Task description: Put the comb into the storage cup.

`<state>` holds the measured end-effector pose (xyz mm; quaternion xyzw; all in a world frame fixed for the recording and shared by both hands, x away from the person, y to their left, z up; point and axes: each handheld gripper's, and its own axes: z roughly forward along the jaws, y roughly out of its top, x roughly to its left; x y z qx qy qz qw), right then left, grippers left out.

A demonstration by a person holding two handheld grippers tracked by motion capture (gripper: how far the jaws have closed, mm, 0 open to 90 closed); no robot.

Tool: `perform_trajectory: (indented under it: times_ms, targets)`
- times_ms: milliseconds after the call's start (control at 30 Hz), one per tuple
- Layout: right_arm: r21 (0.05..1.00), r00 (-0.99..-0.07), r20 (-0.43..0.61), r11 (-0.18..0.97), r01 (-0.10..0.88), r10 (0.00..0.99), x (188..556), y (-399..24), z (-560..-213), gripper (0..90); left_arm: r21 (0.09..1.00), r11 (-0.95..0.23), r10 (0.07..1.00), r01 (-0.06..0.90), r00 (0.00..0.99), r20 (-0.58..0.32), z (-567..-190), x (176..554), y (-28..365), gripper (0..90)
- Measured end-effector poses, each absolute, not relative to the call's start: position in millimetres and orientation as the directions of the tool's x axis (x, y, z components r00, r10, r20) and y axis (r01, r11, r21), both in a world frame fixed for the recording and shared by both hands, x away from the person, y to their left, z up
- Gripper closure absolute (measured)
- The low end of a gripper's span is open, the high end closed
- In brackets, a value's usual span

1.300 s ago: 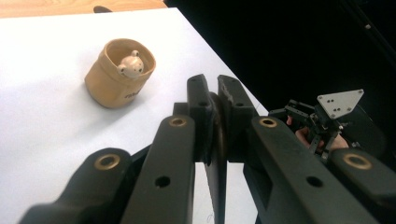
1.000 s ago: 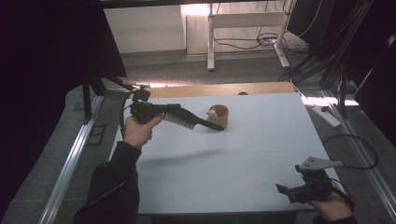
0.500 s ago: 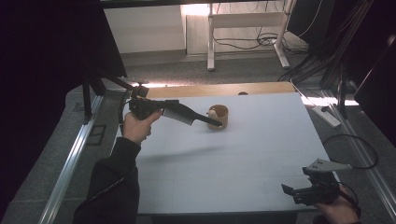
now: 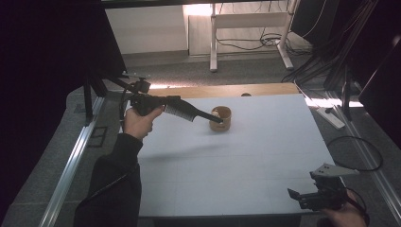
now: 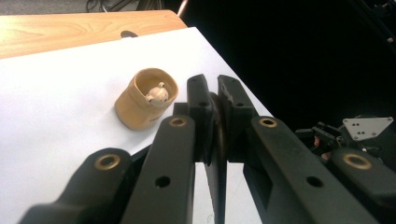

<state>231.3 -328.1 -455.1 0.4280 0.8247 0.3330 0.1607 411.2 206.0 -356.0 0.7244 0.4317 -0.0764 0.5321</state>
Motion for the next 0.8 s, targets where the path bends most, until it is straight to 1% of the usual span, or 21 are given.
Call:
perform_trajectory:
  times_ms: [433,800]
  targets:
    - [0.693,-0.582,0.023,0.407,0.595,0.813,229.3,-329.7,-454.3,0.0,0.713,-0.058,0.576,0.698,0.607,-0.548,-344.9,424.1,202.9,83.4]
    - [0.694,-0.585,0.024,0.407,0.593,0.811,228.6,-330.1,-454.1,0.0,0.714,-0.041,0.595,0.699,0.591,-0.544,-344.1,435.3,202.2,83.4]
